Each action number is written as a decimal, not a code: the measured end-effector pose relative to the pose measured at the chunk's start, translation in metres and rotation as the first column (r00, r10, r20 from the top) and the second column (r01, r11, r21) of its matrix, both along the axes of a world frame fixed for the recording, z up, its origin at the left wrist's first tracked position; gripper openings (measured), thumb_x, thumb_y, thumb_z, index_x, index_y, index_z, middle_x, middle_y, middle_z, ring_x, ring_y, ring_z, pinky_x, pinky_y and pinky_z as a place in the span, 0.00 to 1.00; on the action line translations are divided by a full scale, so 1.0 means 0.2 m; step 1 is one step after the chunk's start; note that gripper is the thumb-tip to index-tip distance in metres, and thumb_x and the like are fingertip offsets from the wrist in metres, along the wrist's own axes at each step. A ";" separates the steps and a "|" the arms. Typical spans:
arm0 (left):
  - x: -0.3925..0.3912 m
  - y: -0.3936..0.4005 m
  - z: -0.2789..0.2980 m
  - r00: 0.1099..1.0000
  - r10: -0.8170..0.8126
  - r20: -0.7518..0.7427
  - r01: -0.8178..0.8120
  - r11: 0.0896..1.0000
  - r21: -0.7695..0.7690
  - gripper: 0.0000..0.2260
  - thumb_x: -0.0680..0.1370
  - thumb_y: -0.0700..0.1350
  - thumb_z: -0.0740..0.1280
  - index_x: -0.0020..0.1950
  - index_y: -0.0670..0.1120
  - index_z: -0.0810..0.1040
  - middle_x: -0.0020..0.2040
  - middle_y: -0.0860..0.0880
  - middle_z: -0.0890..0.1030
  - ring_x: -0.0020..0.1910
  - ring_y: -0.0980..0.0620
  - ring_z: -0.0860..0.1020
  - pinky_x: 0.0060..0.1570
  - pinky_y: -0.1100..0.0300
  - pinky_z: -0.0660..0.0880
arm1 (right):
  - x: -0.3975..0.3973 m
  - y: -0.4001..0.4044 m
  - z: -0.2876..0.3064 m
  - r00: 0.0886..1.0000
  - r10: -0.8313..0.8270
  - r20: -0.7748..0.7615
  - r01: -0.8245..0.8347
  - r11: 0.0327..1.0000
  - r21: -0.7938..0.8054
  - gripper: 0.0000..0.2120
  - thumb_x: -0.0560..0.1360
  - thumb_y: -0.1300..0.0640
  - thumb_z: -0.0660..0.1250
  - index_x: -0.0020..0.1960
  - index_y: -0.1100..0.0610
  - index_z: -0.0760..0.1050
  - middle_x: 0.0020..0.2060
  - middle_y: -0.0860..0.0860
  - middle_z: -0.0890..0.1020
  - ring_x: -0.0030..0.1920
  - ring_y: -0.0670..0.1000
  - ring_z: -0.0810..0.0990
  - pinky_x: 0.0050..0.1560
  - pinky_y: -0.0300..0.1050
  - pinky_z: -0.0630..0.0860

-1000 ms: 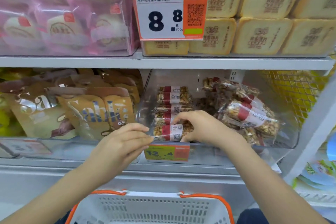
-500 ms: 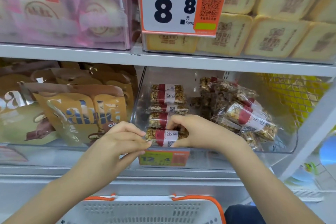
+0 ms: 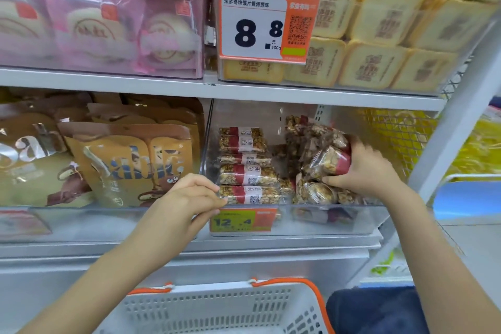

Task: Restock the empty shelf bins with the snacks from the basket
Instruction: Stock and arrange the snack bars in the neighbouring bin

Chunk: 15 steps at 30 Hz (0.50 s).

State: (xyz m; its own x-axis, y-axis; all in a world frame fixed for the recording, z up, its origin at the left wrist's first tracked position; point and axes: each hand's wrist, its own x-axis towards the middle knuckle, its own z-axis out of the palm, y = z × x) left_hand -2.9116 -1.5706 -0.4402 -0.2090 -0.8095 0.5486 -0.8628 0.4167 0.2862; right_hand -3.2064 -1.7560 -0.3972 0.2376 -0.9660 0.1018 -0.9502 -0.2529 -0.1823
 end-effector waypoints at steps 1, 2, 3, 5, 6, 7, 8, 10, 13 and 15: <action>0.00 0.00 0.00 1.000 0.006 -0.002 -0.006 1.000 0.001 0.16 0.75 0.52 0.60 0.48 0.47 0.85 0.41 0.59 0.82 0.53 0.63 0.69 0.52 0.65 0.70 | 0.01 0.00 0.00 0.999 -0.008 -0.032 0.007 0.999 -0.046 0.47 0.60 0.34 0.74 0.69 0.55 0.60 0.61 0.58 0.73 0.61 0.62 0.71 0.58 0.54 0.71; 0.00 0.00 -0.01 1.000 0.009 -0.009 -0.009 1.000 0.003 0.16 0.75 0.51 0.60 0.48 0.46 0.85 0.41 0.58 0.82 0.54 0.63 0.69 0.53 0.66 0.69 | 0.01 0.01 0.00 0.998 -0.009 -0.057 0.005 0.997 -0.075 0.44 0.61 0.34 0.74 0.67 0.55 0.62 0.59 0.57 0.74 0.59 0.61 0.72 0.56 0.54 0.71; 0.00 0.01 -0.01 1.000 0.012 -0.020 -0.012 1.000 0.006 0.15 0.75 0.51 0.60 0.48 0.46 0.85 0.41 0.58 0.82 0.54 0.63 0.69 0.53 0.67 0.69 | 0.01 0.01 0.00 0.998 -0.006 -0.067 -0.001 0.996 -0.093 0.41 0.61 0.35 0.74 0.64 0.55 0.64 0.57 0.57 0.75 0.58 0.61 0.73 0.54 0.53 0.71; 0.00 0.01 -0.02 0.999 0.018 -0.037 -0.018 1.000 0.009 0.15 0.75 0.51 0.60 0.48 0.46 0.85 0.41 0.58 0.82 0.54 0.63 0.69 0.52 0.69 0.70 | 0.01 0.03 0.01 0.998 -0.006 -0.058 -0.002 0.991 -0.130 0.37 0.61 0.37 0.74 0.60 0.55 0.66 0.54 0.56 0.76 0.54 0.60 0.75 0.50 0.52 0.72; -0.01 0.01 -0.02 0.999 0.020 -0.037 -0.020 1.000 0.008 0.16 0.75 0.51 0.60 0.49 0.46 0.85 0.41 0.58 0.82 0.54 0.64 0.69 0.51 0.68 0.71 | 0.01 0.04 0.02 0.998 -0.010 -0.054 0.001 0.985 -0.172 0.35 0.61 0.38 0.75 0.58 0.55 0.66 0.52 0.55 0.77 0.53 0.60 0.75 0.48 0.51 0.72; -0.01 0.01 -0.02 0.999 0.021 -0.035 -0.021 1.000 0.006 0.16 0.76 0.51 0.60 0.49 0.47 0.85 0.42 0.59 0.82 0.54 0.64 0.69 0.50 0.66 0.73 | 0.01 0.05 0.02 0.999 -0.009 -0.049 -0.003 0.970 -0.242 0.33 0.60 0.39 0.75 0.55 0.55 0.67 0.49 0.55 0.77 0.51 0.60 0.75 0.47 0.52 0.72; -0.01 0.01 -0.02 0.999 0.020 -0.032 -0.020 1.000 0.005 0.16 0.75 0.51 0.60 0.49 0.47 0.85 0.42 0.59 0.82 0.54 0.63 0.70 0.49 0.64 0.74 | 0.01 0.07 0.03 0.999 0.006 -0.041 -0.020 0.944 -0.330 0.31 0.60 0.41 0.76 0.53 0.56 0.67 0.47 0.55 0.76 0.49 0.60 0.75 0.47 0.53 0.72; 0.00 0.01 -0.02 1.000 0.012 -0.027 -0.012 1.000 0.001 0.15 0.75 0.51 0.60 0.49 0.47 0.85 0.41 0.59 0.82 0.54 0.62 0.71 0.48 0.62 0.76 | 0.03 0.12 0.04 0.998 0.057 -0.031 -0.065 0.866 -0.495 0.28 0.59 0.45 0.76 0.51 0.58 0.68 0.44 0.56 0.76 0.47 0.61 0.74 0.47 0.54 0.70; 0.01 0.00 -0.01 1.000 0.003 -0.023 -0.003 1.000 0.007 0.10 0.74 0.49 0.67 0.49 0.47 0.85 0.41 0.59 0.82 0.53 0.61 0.71 0.47 0.59 0.77 | 0.15 0.21 0.09 0.987 0.151 -0.058 -0.156 0.788 -0.595 0.30 0.59 0.45 0.74 0.54 0.57 0.70 0.45 0.55 0.77 0.46 0.60 0.75 0.46 0.52 0.69; 0.01 0.00 -0.01 1.000 -0.002 -0.023 0.002 1.000 0.014 0.07 0.73 0.45 0.71 0.50 0.47 0.85 0.42 0.59 0.82 0.54 0.62 0.70 0.48 0.57 0.78 | 0.30 0.24 0.10 0.962 0.242 -0.124 -0.271 0.804 -0.530 0.31 0.60 0.43 0.73 0.58 0.55 0.69 0.48 0.53 0.78 0.49 0.58 0.76 0.48 0.50 0.69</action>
